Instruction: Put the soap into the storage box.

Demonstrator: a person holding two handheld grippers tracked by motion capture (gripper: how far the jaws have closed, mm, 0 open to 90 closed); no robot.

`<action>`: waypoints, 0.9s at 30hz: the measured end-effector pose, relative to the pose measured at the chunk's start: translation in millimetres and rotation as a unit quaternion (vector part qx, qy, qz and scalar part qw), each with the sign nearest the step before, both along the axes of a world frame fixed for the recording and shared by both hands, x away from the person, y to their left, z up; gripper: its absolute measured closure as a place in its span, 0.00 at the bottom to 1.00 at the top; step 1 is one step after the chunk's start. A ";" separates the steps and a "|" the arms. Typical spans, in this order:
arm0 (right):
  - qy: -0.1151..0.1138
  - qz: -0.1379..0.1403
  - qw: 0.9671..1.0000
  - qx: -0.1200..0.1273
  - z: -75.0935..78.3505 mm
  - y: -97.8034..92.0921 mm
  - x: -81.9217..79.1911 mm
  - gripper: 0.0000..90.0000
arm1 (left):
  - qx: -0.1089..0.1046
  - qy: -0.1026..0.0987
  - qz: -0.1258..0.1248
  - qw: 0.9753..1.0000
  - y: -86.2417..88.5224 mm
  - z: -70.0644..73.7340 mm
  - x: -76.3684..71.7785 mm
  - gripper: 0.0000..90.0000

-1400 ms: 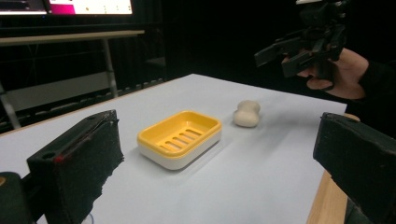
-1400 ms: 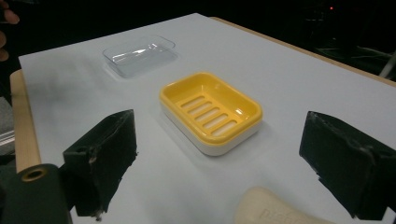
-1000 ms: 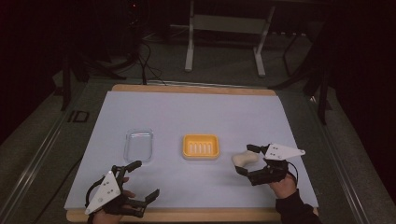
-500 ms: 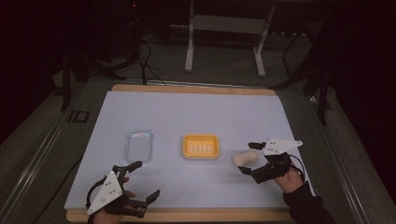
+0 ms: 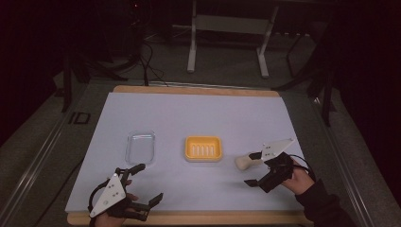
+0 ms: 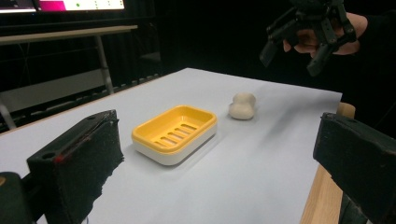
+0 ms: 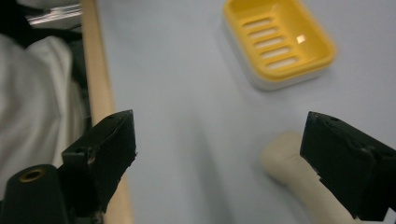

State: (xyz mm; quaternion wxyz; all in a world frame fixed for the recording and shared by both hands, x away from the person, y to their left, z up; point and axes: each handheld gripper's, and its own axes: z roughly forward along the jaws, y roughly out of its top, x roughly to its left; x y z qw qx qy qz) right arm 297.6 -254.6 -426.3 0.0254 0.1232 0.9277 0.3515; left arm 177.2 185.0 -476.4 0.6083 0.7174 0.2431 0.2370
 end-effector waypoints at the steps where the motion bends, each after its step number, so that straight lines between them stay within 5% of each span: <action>1: 0.005 0.003 1.000 -0.004 -1.0 0.9 -0.4 0.11 | 0.000 0.000 0.000 1.000 0.0 0.0 0.0 0.01; 14: 0.034 0.037 0.995 -0.091 -10.3 12.2 4.0 0.11 | -0.001 0.002 -0.001 1.000 -0.1 -0.1 0.0 0.01; 27: 0.069 0.057 0.979 -0.182 -14.7 21.8 9.7 0.12 | 0.001 0.000 -0.001 1.000 -0.4 -0.1 -0.3 0.01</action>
